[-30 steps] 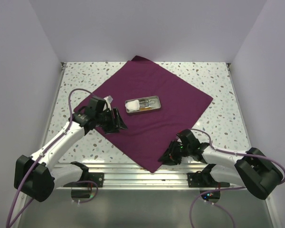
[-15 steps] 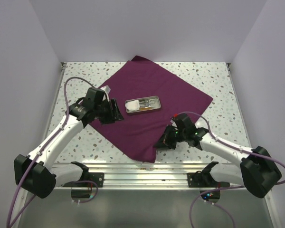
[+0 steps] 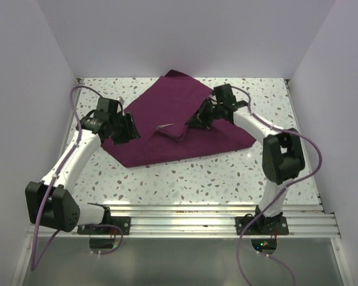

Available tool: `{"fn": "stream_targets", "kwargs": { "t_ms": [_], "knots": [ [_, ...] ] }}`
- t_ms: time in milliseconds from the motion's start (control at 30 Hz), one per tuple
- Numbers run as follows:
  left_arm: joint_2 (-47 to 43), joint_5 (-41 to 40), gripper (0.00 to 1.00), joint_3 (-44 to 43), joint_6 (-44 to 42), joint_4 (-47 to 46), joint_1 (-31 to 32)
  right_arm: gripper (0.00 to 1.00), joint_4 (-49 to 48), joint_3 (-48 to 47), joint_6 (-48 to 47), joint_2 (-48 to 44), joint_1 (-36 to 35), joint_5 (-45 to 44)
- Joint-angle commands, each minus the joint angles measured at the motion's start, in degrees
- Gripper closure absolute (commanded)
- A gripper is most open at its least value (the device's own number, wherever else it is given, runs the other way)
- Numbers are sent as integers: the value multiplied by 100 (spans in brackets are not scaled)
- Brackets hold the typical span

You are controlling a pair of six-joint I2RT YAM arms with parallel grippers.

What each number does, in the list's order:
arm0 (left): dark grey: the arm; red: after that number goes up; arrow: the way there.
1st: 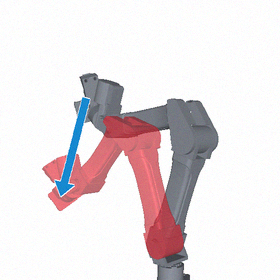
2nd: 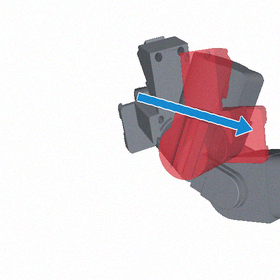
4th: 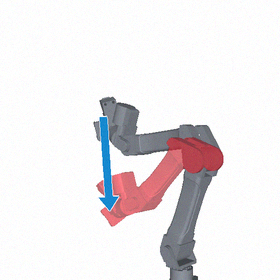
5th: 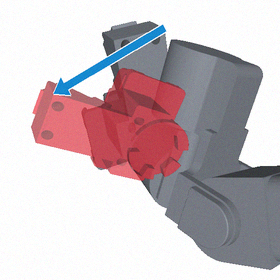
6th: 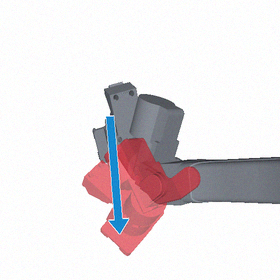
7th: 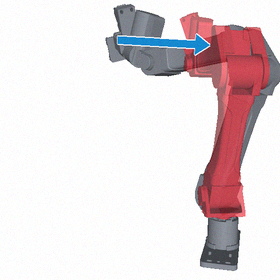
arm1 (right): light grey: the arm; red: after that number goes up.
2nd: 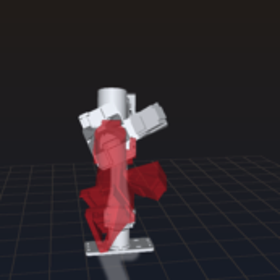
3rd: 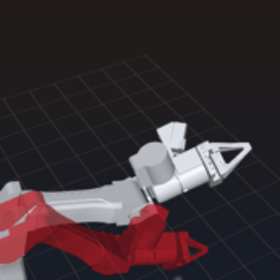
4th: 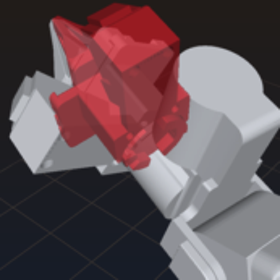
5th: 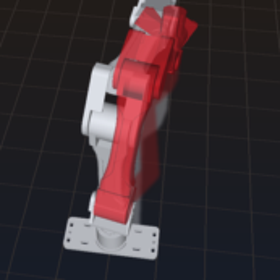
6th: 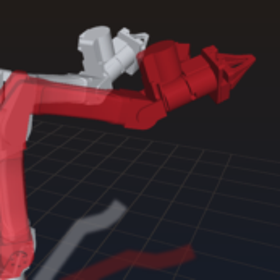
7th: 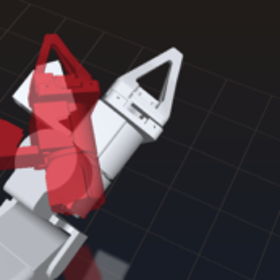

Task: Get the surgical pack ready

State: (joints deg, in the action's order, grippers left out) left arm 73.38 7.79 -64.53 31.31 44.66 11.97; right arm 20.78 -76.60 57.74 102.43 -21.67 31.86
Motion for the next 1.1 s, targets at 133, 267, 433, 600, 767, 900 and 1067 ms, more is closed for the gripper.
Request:
{"fn": "stream_targets", "kwargs": {
  "t_ms": [133,267,433,600,767,900,1067],
  "knots": [
    [842,3,42,-902,-564,-204,-238,100,559,-2189,-166,1646,207,321],
    [1230,99,42,-1245,-679,-221,-423,100,823,-3097,-166,2455,321,339],
    [1608,293,43,-1395,-749,-309,-677,100,884,-3799,-34,2957,462,409],
    [1889,381,43,-1571,-802,-292,-792,100,867,-4292,62,3422,550,479],
    [2074,434,44,-1659,-802,-300,-845,100,797,-4504,177,3652,559,532],
    [2162,460,44,-1650,-802,-309,-863,100,726,-4600,221,3775,585,541],
    [2163,478,44,-1624,-802,-318,-907,100,691,-4680,203,3881,629,489]
  ]
}}
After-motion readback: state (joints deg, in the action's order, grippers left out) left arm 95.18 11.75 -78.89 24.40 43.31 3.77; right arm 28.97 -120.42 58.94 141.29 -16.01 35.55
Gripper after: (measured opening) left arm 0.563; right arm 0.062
